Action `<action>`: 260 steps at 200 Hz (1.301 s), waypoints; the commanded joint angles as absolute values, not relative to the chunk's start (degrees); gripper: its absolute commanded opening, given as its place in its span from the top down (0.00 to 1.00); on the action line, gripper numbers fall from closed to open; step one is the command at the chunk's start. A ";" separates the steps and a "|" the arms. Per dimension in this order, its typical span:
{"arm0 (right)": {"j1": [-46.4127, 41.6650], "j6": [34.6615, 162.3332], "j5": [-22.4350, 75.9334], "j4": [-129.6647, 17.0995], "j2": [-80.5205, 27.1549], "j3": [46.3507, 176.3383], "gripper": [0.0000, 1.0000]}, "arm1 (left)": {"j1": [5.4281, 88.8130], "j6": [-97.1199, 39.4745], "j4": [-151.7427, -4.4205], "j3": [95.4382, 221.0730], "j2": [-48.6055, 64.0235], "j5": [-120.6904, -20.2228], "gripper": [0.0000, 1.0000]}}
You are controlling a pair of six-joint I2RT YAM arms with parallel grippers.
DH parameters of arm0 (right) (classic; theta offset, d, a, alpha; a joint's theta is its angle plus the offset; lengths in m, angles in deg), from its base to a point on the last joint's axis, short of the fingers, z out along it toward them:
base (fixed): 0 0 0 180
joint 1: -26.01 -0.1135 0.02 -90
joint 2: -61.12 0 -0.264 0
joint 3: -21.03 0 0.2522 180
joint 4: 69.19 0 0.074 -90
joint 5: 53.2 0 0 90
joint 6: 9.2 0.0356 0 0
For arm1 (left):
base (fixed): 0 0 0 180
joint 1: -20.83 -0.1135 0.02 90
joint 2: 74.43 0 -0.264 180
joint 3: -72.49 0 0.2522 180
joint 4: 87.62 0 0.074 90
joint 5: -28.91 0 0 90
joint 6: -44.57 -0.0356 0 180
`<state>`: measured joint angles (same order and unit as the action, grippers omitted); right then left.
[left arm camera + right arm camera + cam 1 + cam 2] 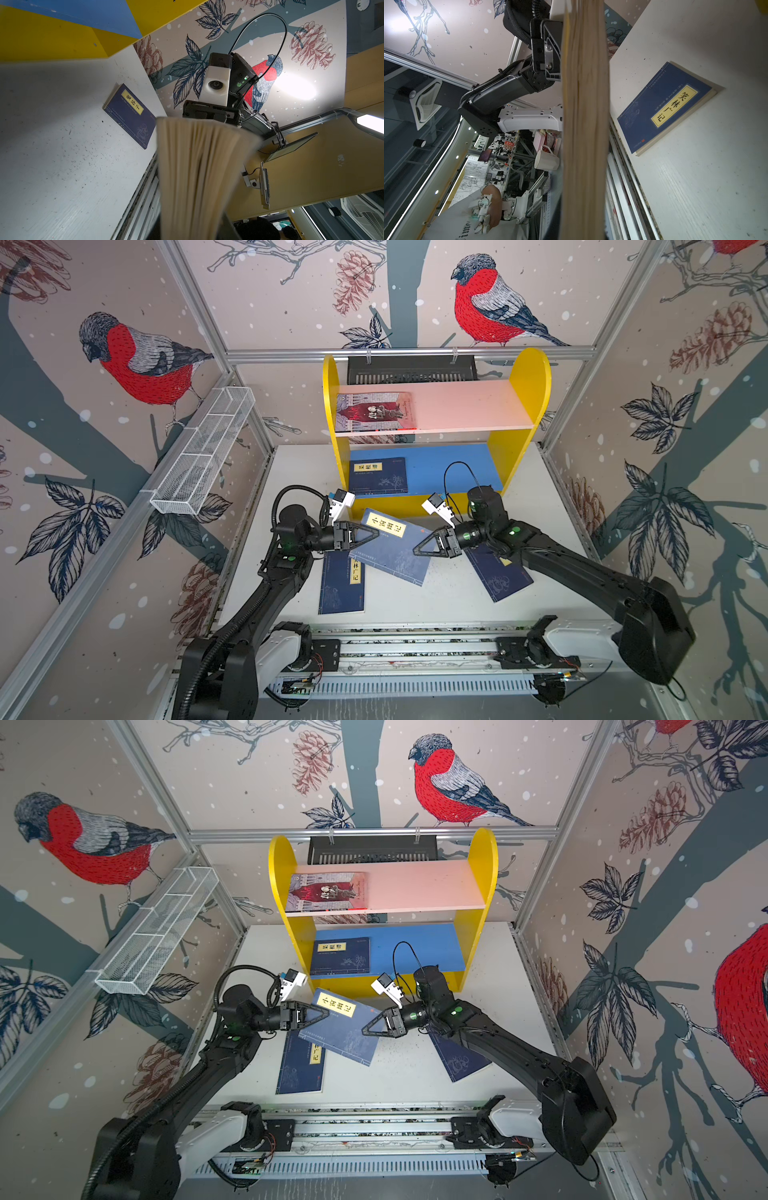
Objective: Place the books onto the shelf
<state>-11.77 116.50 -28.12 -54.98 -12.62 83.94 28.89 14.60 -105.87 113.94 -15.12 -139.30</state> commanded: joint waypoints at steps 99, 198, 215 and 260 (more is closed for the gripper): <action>-8.55 141.26 -17.80 -92.49 -7.68 66.66 0.42 | 27.66 18.04 -108.59 119.14 -12.62 -136.21 1.00; -16.68 145.29 -3.72 -102.31 -10.20 63.29 0.42 | 23.22 26.82 -117.59 115.97 -12.87 -132.61 1.00; -16.86 145.40 -3.30 -103.01 -10.42 63.05 0.43 | 23.20 26.88 -117.63 115.71 -13.40 -132.69 1.00; -17.09 147.53 -2.92 -108.57 -14.14 63.68 0.47 | 23.20 25.96 -117.76 114.22 -14.72 -131.96 1.00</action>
<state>-16.86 145.55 -3.64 -102.13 -12.90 63.09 23.31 25.51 -113.54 114.55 -14.12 -131.76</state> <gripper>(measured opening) 0.545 0.123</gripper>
